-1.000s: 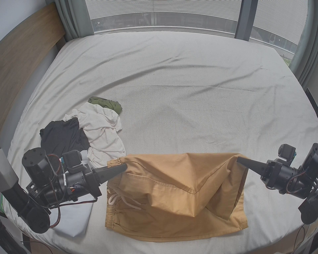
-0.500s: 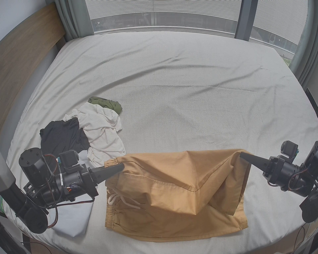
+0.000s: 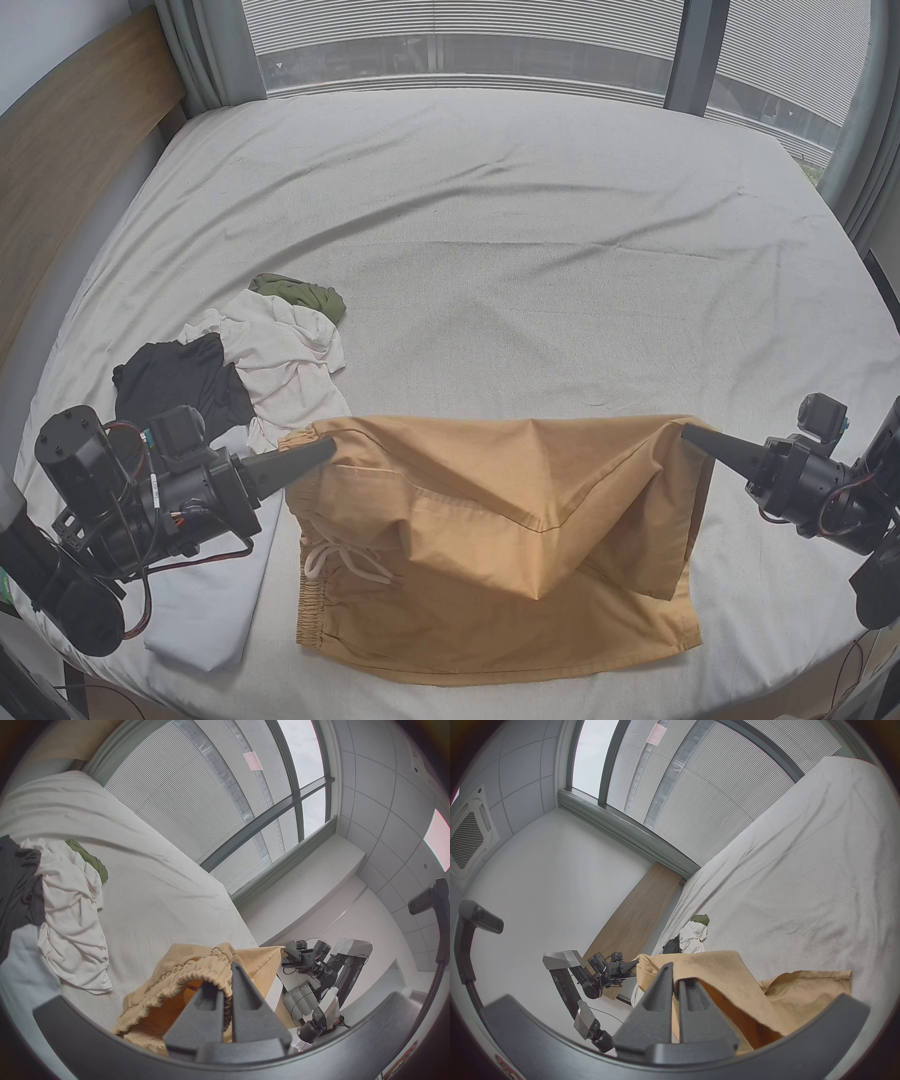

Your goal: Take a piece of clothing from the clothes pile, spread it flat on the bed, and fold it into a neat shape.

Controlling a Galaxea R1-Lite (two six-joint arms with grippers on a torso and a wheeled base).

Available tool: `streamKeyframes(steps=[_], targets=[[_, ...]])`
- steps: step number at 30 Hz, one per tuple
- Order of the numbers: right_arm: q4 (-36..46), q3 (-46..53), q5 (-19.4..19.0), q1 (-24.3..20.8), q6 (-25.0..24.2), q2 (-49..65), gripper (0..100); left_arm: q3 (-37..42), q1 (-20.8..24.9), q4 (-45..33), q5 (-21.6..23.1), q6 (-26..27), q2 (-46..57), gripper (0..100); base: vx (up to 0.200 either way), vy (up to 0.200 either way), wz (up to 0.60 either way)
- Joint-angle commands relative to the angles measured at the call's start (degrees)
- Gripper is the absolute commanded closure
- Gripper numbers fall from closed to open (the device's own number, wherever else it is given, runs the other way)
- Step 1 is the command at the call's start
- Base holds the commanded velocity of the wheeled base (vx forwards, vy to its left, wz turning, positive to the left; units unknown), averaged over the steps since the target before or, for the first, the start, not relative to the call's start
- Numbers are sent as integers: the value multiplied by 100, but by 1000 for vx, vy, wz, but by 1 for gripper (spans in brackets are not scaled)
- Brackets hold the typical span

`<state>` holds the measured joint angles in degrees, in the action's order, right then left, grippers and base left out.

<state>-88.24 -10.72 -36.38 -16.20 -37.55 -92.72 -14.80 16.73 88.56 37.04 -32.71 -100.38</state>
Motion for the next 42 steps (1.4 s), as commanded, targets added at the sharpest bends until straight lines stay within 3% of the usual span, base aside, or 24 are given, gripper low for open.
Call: streamKeyframes(steps=[1, 10, 17, 42], targets=[[-1, -53, -1, 38, 2, 70, 100, -58, -152, 3, 23, -8, 124, 100, 0, 0, 0], [-1, -282, -45, 390, 2, 70, 100, -392, -477, 3, 23, -201, -114, 100, 0, 0, 0], [-1, -440, -370, 926, -86, 44, 100, -612, -565, 3, 14, -368, -245, 100, 0, 0, 0], [-1, -721, -546, 1611, -315, 8, 100, -911, -758, 20, -3, -386, -289, 100, 0, 0, 0]])
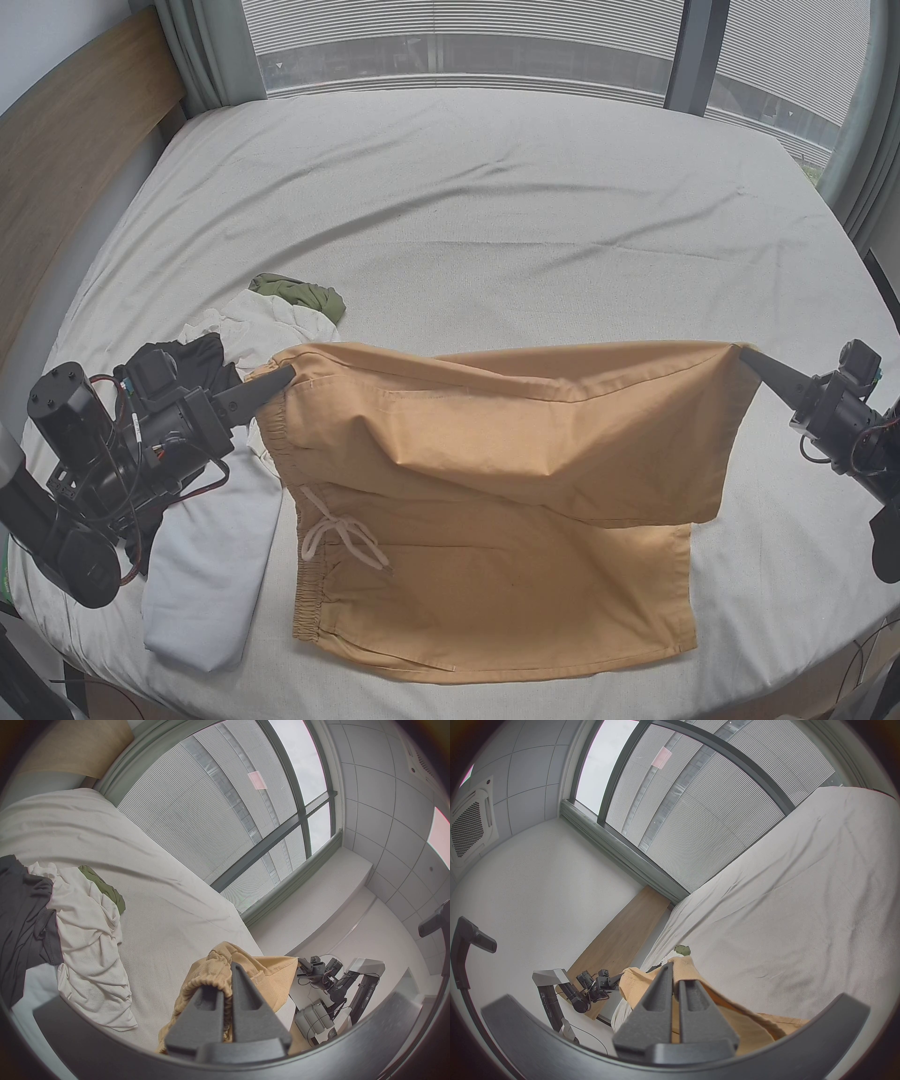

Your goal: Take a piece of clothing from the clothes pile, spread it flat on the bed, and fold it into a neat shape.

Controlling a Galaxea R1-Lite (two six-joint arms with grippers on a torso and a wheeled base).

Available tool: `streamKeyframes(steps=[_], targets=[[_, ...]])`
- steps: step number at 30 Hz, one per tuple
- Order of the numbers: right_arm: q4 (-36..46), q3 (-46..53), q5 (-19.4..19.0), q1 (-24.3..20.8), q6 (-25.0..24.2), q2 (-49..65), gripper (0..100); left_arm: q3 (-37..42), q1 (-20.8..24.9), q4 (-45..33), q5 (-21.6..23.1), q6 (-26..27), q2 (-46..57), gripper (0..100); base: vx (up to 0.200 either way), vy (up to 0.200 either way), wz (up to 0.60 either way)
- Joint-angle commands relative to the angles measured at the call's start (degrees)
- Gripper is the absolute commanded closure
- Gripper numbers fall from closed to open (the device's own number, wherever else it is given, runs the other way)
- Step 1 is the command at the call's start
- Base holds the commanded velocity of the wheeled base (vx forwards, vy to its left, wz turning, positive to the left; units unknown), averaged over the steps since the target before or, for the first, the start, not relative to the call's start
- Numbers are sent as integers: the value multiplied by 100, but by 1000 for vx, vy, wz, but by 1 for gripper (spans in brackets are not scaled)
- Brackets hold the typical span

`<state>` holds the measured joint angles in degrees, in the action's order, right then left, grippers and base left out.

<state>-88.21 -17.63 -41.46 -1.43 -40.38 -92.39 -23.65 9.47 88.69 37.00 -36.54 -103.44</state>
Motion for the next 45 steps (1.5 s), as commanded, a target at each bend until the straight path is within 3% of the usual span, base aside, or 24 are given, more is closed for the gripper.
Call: streamKeyframes(steps=[1, 20, 45], targets=[[-3, -30, -46, 151, -49, -24, 100, -34, -42, 8, 0, -3, 17, 100, 0, 0, 0], [-3, -109, -125, 398, -85, -165, 100, -131, -244, 17, 0, -143, 25, 100, 0, 0, 0], [-3, -197, -134, 398, -67, -209, 100, -131, -270, 17, -8, -135, 17, 100, 0, 0, 0]])
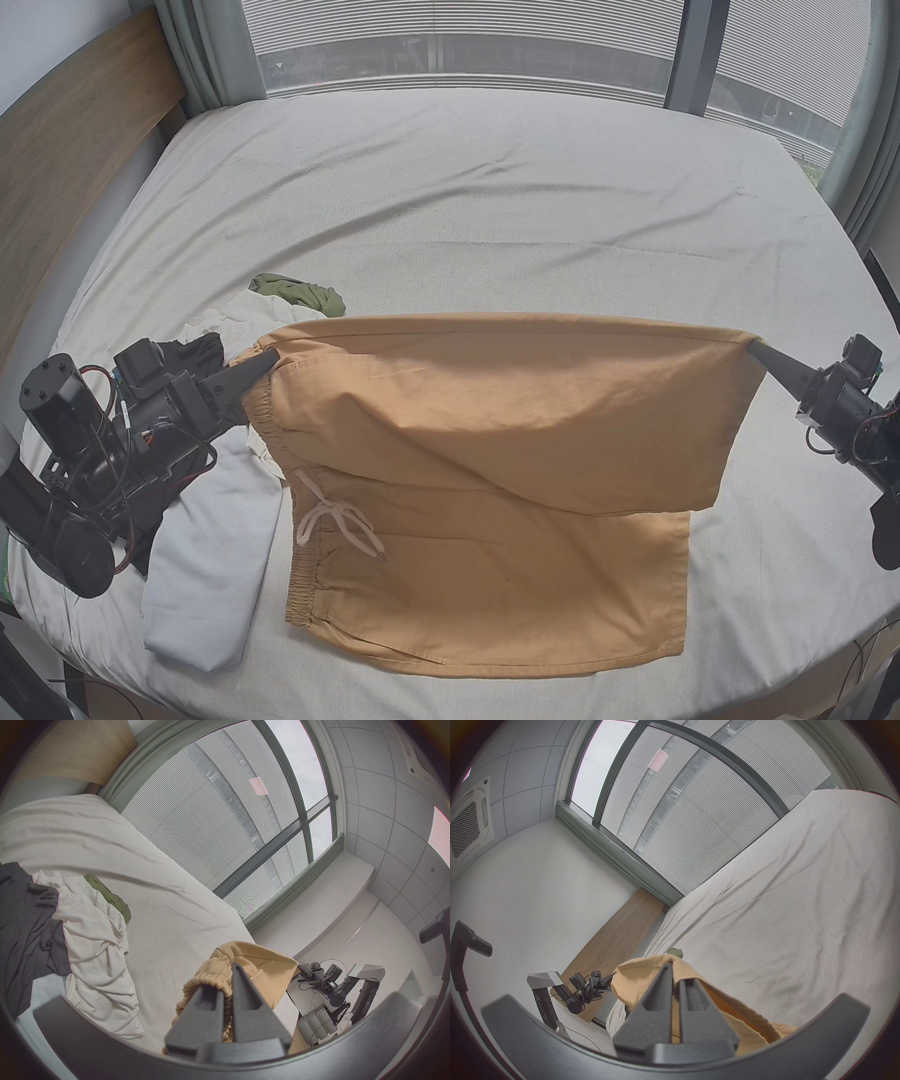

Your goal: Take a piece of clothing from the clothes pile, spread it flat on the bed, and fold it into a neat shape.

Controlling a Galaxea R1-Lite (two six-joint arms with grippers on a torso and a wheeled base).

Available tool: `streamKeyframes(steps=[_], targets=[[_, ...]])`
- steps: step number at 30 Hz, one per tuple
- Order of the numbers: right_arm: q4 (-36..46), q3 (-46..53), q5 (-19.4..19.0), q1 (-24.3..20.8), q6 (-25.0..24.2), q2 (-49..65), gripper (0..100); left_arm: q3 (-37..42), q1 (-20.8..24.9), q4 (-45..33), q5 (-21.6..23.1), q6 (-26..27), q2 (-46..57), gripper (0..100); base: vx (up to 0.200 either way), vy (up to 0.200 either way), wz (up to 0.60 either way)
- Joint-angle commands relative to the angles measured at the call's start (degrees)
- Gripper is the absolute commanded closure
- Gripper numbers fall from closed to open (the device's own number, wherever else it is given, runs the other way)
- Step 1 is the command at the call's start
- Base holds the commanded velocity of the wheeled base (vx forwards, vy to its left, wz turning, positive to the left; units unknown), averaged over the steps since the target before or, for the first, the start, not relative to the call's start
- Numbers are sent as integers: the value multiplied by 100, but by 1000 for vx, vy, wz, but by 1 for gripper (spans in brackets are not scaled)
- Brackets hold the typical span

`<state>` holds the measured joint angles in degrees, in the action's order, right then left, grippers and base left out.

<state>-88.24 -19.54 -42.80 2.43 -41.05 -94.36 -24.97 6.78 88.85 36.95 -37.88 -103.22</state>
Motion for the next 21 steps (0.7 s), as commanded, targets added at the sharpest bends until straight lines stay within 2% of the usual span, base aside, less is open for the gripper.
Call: streamKeyframes(steps=[1, 21], targets=[[-1, -15, 0, 12, 0, -13, 100, 1, -1, 1, -4, 0, -5, 100, 0, 0, 0], [-1, -85, 9, -32, 53, 75, 100, 115, 43, -8, -4, 70, 197, 100, 0, 0, 0]])
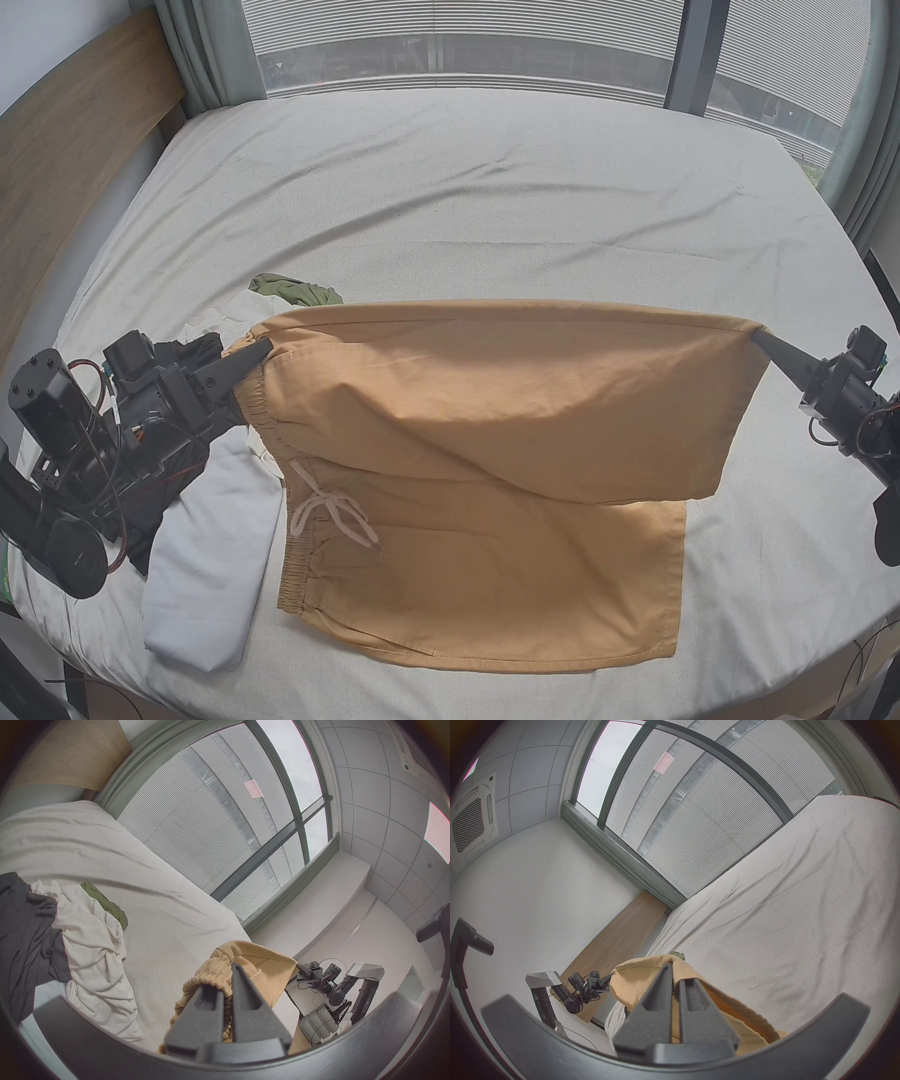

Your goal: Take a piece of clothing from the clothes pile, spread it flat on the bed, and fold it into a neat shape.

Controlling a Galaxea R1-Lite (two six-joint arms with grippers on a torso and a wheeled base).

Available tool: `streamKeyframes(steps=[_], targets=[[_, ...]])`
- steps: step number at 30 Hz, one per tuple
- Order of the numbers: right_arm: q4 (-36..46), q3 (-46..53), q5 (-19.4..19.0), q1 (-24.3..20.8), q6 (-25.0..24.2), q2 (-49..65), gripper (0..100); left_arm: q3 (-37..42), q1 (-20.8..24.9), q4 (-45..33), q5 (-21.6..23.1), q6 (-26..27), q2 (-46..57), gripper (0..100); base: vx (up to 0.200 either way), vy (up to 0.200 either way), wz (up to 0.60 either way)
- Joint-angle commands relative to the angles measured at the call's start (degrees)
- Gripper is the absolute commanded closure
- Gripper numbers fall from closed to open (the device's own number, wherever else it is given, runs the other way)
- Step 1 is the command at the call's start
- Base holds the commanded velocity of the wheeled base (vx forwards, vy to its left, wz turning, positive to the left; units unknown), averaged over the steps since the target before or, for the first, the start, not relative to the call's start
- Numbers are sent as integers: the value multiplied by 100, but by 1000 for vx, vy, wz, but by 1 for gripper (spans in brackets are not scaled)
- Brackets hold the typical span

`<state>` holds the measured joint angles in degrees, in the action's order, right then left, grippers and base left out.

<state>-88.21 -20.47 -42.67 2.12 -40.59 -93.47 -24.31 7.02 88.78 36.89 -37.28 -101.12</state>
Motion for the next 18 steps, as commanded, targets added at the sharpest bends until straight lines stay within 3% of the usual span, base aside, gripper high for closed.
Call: streamKeyframes(steps=[1, 12, 18], targets=[[-3, 17, 4, -10, 8, -14, 100, 31, 1, -1, 3, 10, -39, 100, 0, 0, 0], [-3, -405, 4, 43, 25, -488, 100, -373, -113, -1, -33, 19, -461, 100, 0, 0, 0], [-3, -722, 4, 52, 16, -796, 100, -645, -113, -1, -340, 107, -892, 100, 0, 0, 0]])
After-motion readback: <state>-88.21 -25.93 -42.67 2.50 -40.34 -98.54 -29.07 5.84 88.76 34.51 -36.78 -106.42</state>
